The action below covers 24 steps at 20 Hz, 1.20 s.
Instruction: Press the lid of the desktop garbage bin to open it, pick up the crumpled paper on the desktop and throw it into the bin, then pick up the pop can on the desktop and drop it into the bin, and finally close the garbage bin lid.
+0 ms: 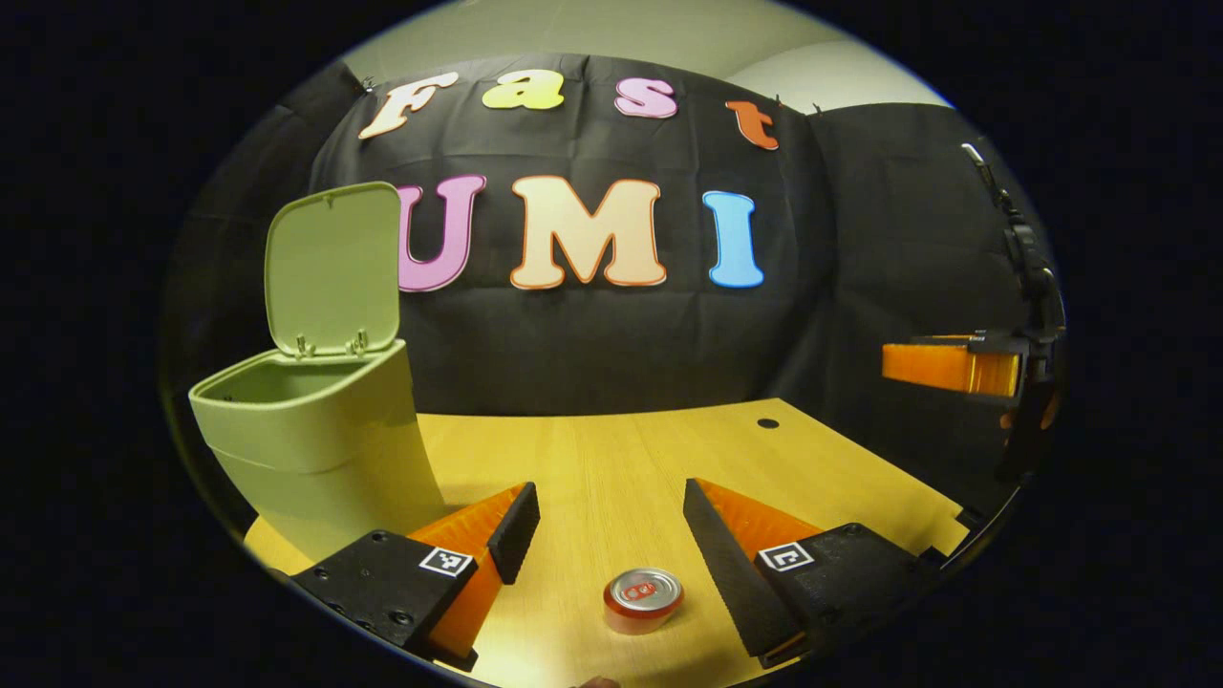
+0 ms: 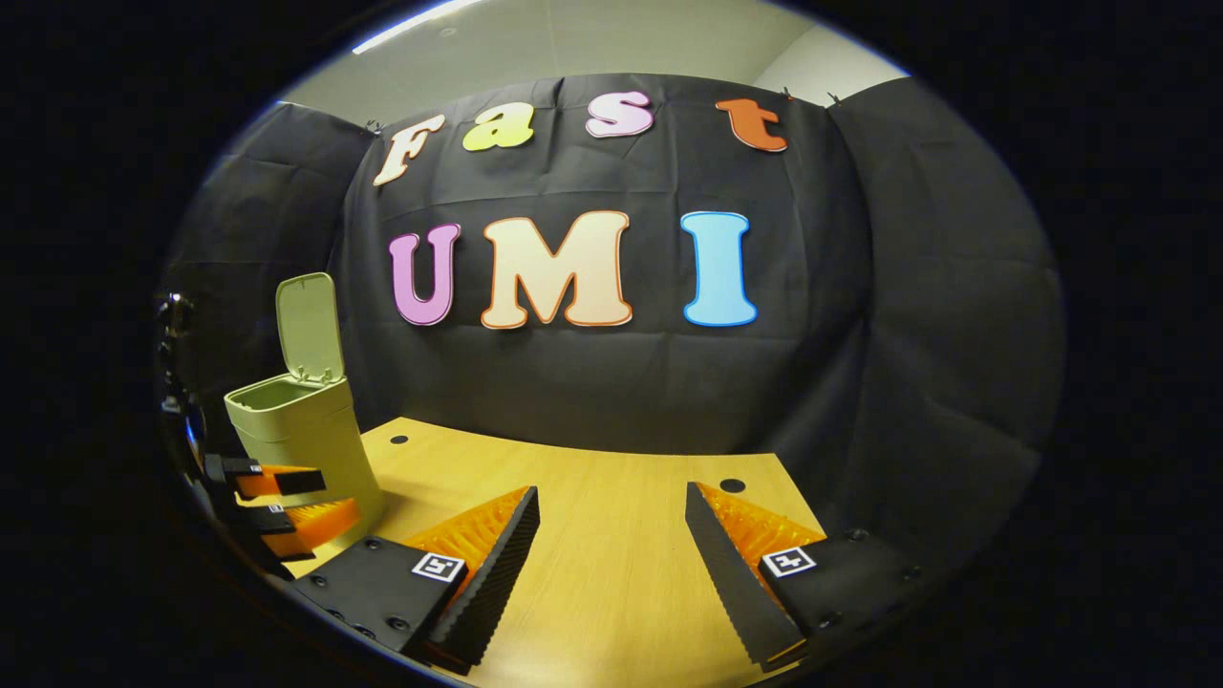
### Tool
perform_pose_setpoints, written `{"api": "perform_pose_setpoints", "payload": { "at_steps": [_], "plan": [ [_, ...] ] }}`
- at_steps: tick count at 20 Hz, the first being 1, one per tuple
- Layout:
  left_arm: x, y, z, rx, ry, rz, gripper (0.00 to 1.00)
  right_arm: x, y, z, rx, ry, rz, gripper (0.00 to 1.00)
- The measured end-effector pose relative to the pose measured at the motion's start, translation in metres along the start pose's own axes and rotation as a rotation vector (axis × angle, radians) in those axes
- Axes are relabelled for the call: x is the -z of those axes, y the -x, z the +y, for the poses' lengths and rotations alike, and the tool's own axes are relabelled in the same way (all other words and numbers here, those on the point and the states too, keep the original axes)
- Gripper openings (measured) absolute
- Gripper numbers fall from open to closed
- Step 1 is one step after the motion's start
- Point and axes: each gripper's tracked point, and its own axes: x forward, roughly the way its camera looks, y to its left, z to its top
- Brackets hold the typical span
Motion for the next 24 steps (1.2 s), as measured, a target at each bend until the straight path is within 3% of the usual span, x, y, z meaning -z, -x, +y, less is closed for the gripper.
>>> {"api": "perform_pose_setpoints", "payload": {
  "at_steps": [8,15,20,22,24],
  "plan": [
    [0.07,-0.013,-0.023,0.012,0.035,0.146,0.92,0.027,0.014,-0.037,0.047,0.019,0.055,0.96],
    [0.126,-0.021,-0.022,-0.011,0.004,0.253,0.92,0.044,0.018,-0.048,0.056,0.038,0.086,0.96],
    [0.144,-0.025,-0.02,-0.017,0.026,0.289,0.92,0.049,0.019,-0.053,0.066,0.041,0.092,0.98],
    [0.137,-0.02,-0.019,-0.015,0.039,0.277,0.78,0.049,0.018,-0.053,0.07,0.037,0.093,0.98],
    [0.126,-0.019,-0.02,-0.012,0.03,0.256,0.78,0.05,0.017,-0.049,0.069,0.034,0.092,0.98]
  ]
}}
